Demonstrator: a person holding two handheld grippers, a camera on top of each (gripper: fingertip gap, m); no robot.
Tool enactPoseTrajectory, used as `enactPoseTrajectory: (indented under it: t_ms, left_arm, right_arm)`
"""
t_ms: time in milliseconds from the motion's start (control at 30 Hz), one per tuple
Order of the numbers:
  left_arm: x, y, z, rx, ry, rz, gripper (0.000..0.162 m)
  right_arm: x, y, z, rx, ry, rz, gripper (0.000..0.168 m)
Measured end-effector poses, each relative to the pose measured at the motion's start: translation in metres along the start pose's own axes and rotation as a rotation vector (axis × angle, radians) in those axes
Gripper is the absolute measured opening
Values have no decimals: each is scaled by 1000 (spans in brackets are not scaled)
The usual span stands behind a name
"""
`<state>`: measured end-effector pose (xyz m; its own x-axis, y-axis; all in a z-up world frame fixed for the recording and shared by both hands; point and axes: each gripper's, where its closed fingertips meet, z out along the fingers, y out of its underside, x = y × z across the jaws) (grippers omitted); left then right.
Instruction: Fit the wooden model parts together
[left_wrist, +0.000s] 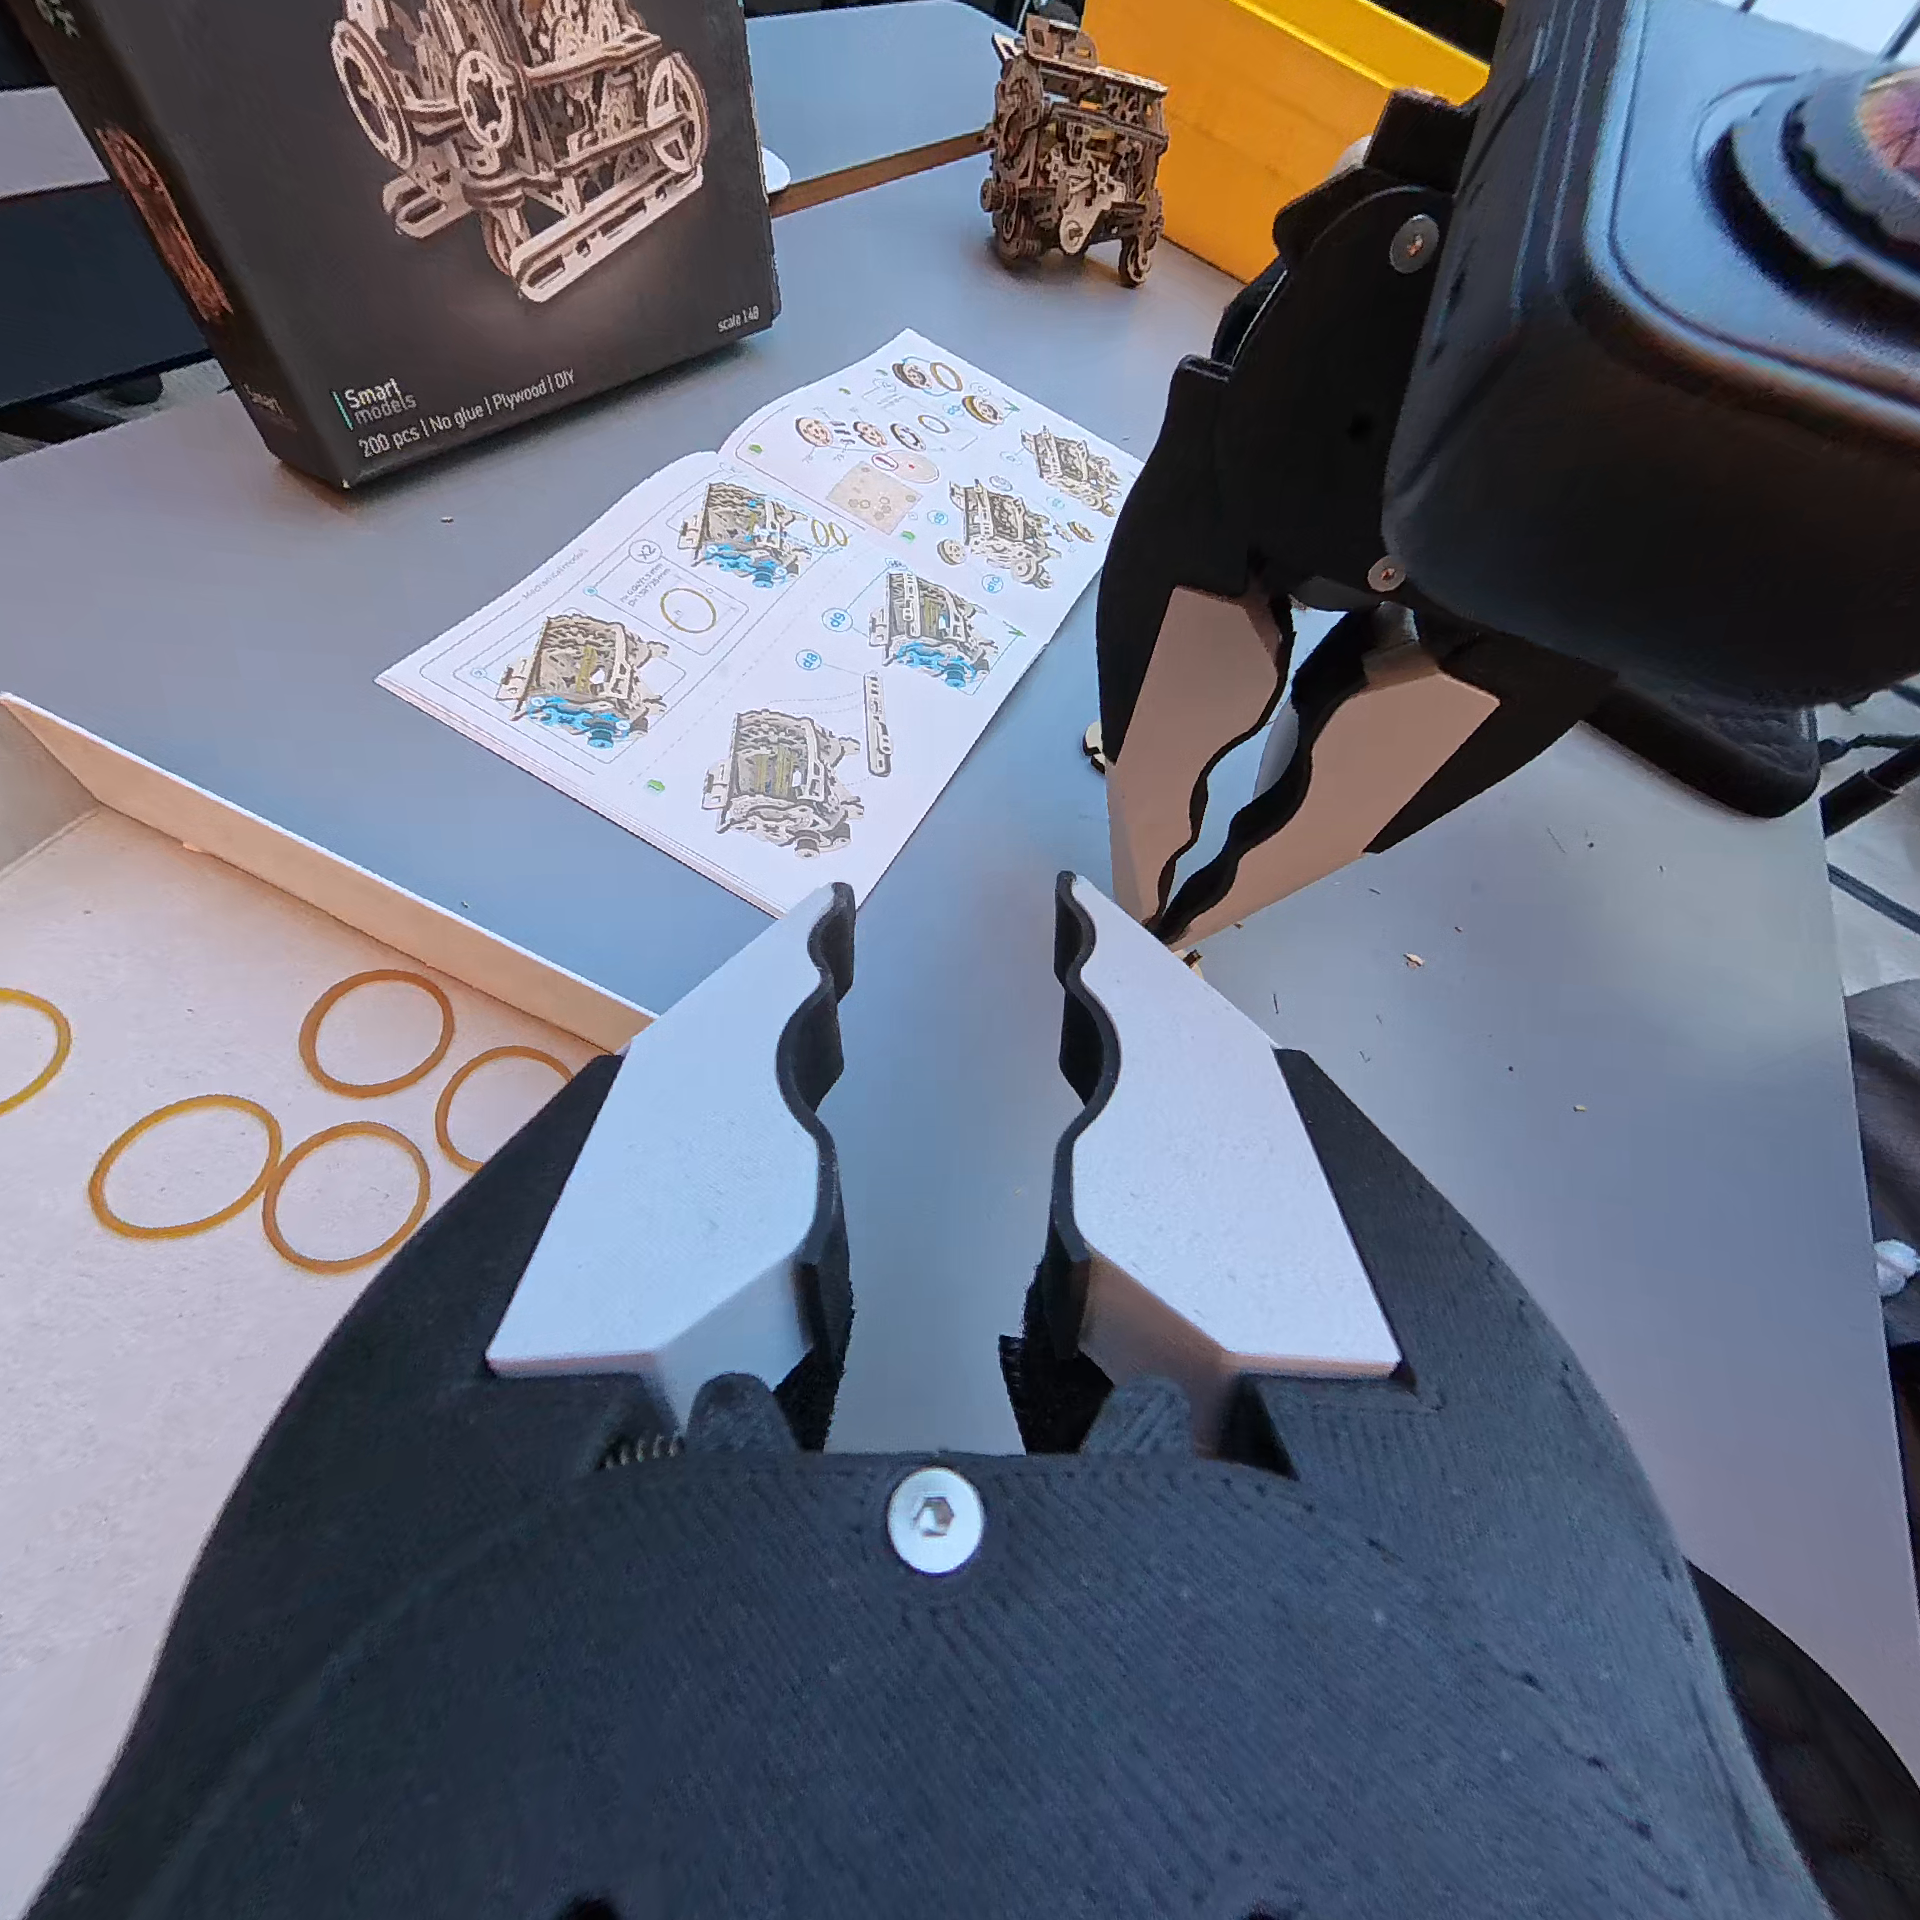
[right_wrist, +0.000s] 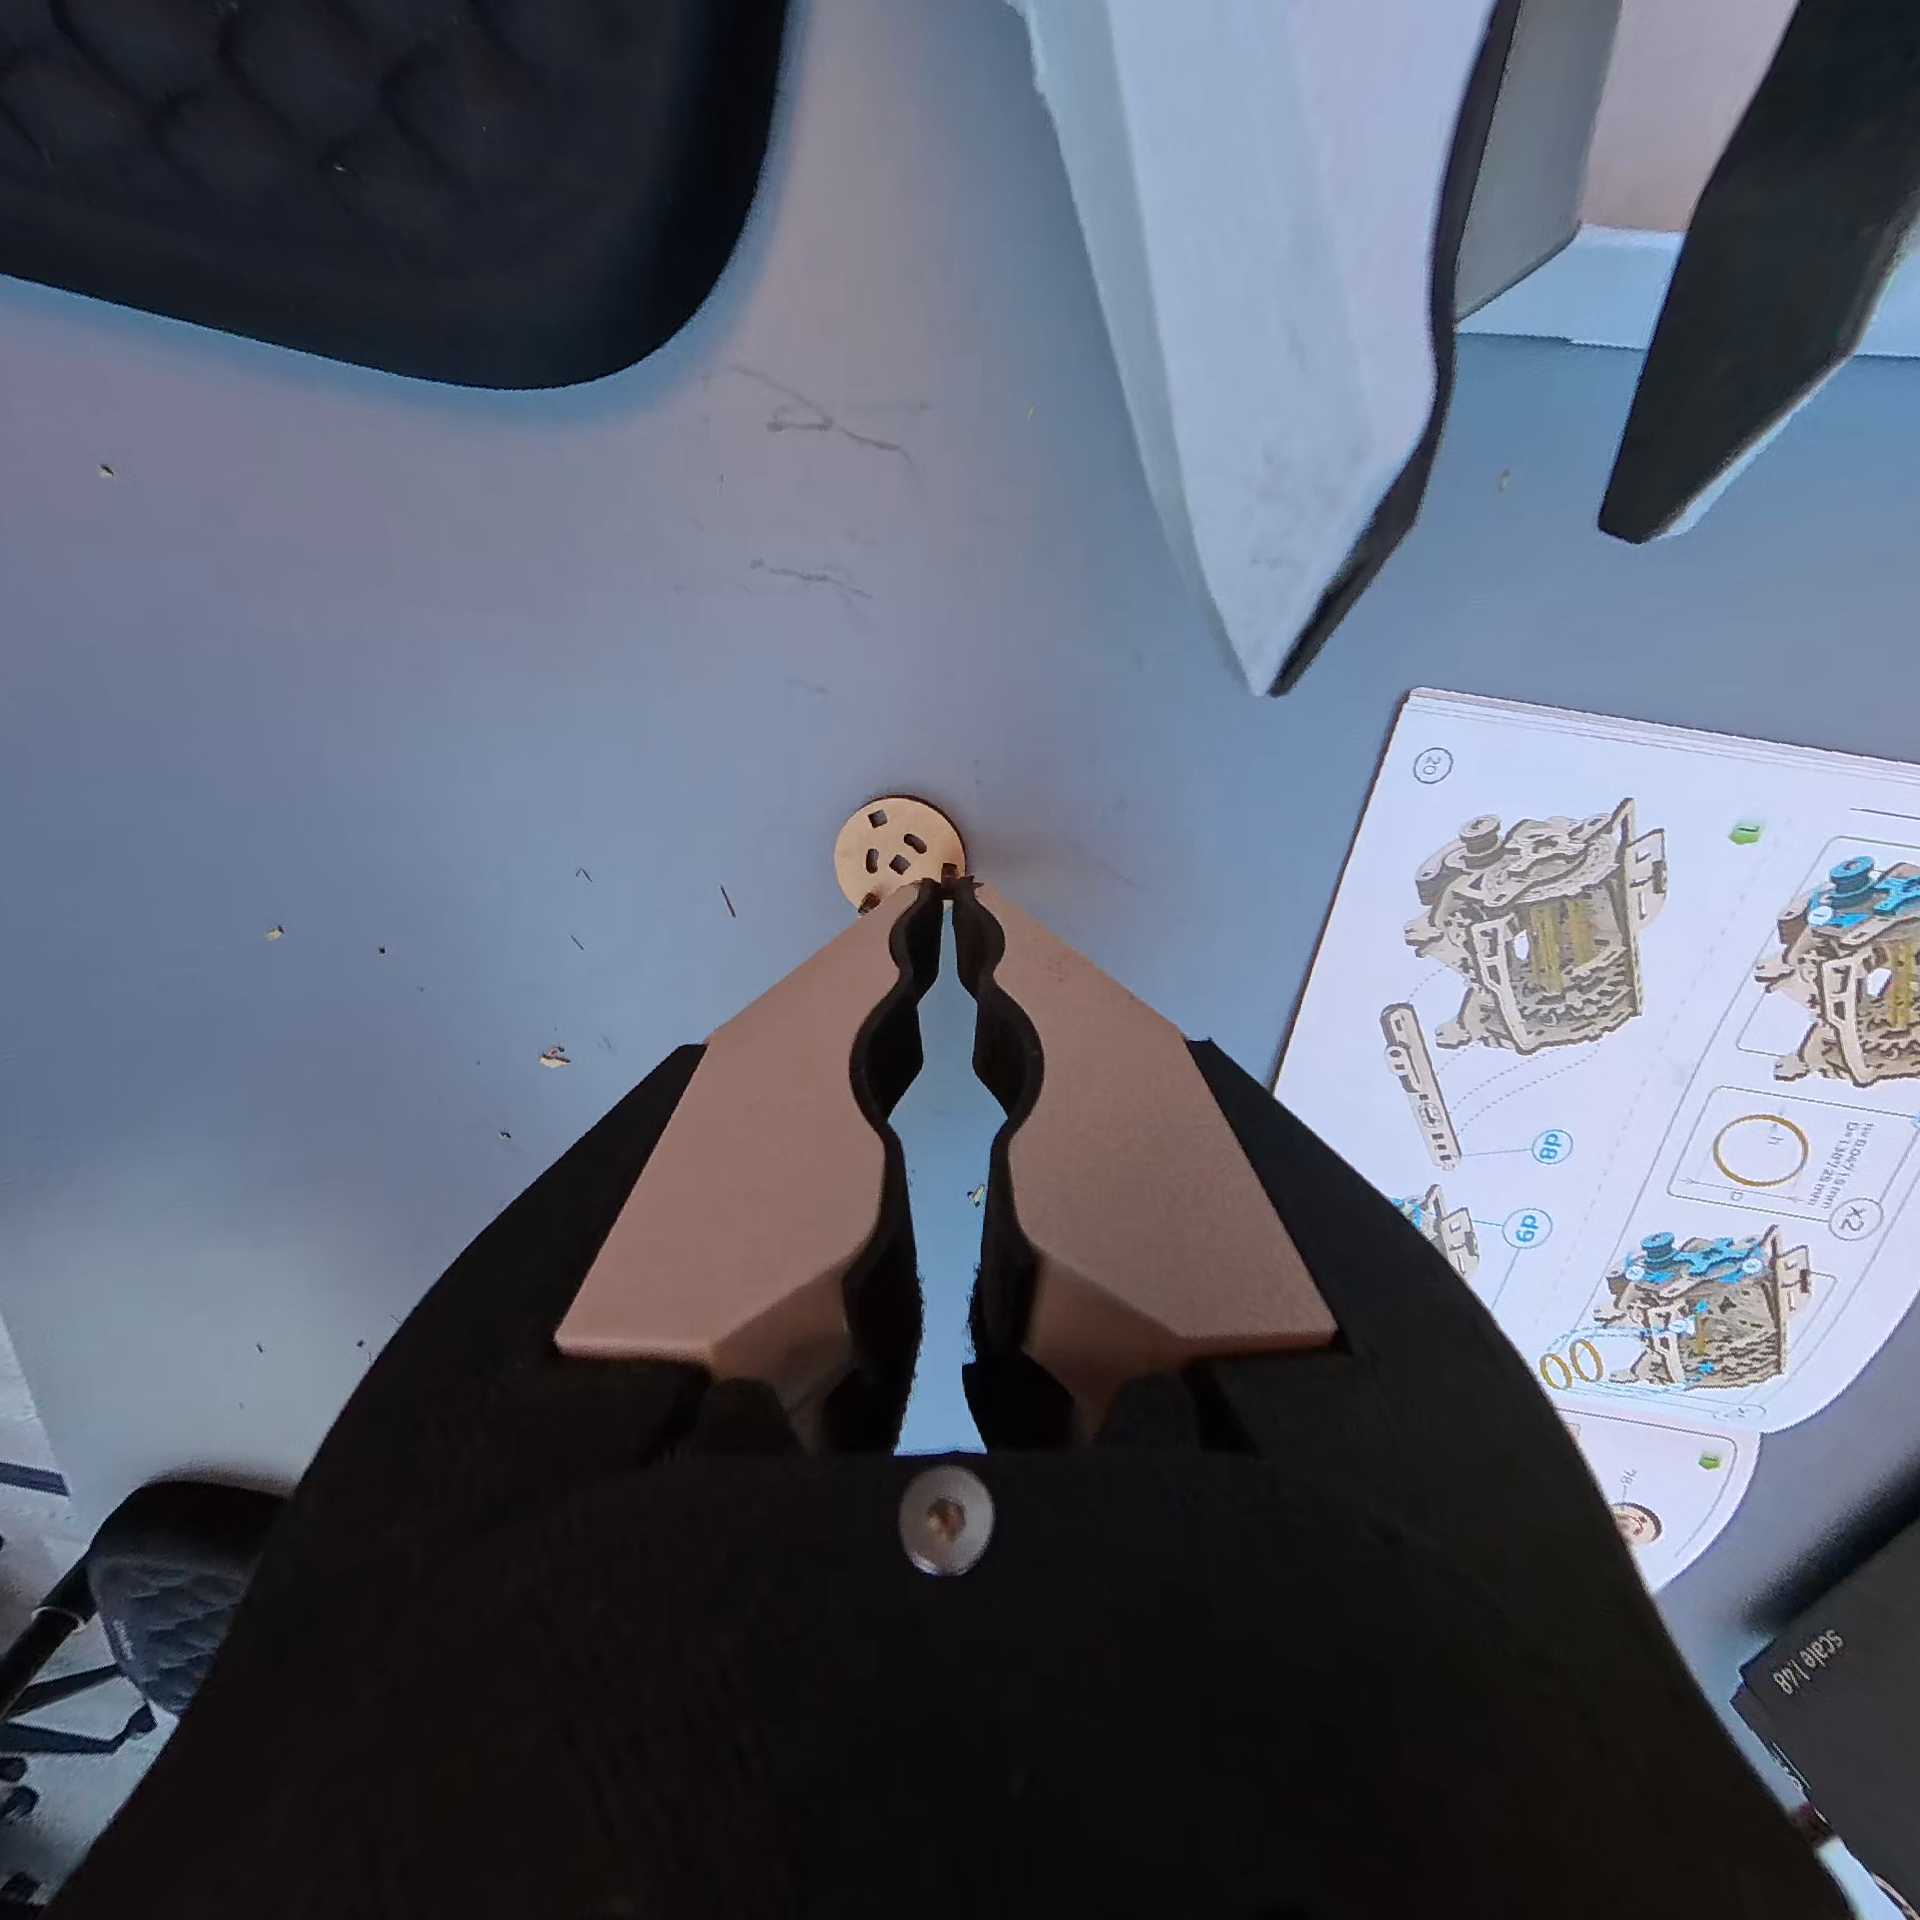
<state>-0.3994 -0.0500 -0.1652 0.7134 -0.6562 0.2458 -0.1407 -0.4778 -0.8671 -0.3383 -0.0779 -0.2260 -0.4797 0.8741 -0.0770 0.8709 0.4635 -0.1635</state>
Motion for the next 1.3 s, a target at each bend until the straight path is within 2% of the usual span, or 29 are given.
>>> enactPoseTrajectory:
  t_ms: [300, 567, 1300]
  left_arm:
    - [-5, 1, -5, -9, -25, 13, 37]
    - [-12, -11, -23, 64, -43, -13, 35]
    - [-13, -5, -19, 28, -53, -12, 34]
  right_arm:
    - [0, 0, 0, -29, 36, -18, 1]
    - [0, 0, 0, -88, 84, -51, 1]
    - [-1, -2, 1, -153, 115, -70, 2]
